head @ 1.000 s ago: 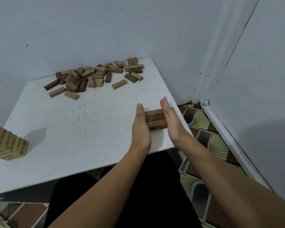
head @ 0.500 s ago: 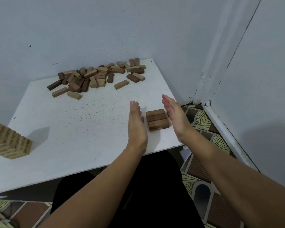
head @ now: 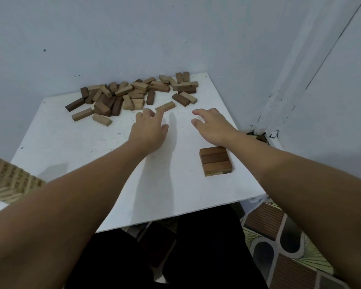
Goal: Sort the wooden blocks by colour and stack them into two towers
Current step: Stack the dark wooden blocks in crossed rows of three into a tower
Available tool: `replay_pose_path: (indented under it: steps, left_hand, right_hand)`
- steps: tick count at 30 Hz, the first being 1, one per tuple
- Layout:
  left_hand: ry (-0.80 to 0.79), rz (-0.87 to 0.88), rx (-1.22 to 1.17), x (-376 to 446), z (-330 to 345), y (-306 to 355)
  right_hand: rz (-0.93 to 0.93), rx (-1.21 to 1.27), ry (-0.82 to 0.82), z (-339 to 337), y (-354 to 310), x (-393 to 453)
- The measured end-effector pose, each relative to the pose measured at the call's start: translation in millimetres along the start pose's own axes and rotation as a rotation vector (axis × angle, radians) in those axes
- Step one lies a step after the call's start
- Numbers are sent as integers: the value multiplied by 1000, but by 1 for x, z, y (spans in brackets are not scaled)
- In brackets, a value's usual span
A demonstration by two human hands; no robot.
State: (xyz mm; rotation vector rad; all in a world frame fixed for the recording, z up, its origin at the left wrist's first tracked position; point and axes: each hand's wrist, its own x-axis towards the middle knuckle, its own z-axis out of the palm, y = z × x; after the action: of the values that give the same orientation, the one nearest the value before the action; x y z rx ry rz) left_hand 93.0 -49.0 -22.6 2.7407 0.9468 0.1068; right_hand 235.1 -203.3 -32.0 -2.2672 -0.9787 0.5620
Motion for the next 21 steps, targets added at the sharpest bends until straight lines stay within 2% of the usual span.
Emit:
replay_pose_path:
  steps: [5, 13, 16, 21]
  left_hand:
    - [-39, -6, -9, 33, 14, -5]
    - [76, 15, -52, 42, 27, -7]
    - [85, 2, -112, 51, 19, -12]
    - [67, -66, -353, 53, 24, -24]
  right_hand:
    - [-26, -128, 70, 8, -8, 31]
    - [-83, -255, 32, 1, -10, 80]
    - [-100, -336, 21, 4, -11, 89]
    - [-183, -278, 95, 22, -17, 76]
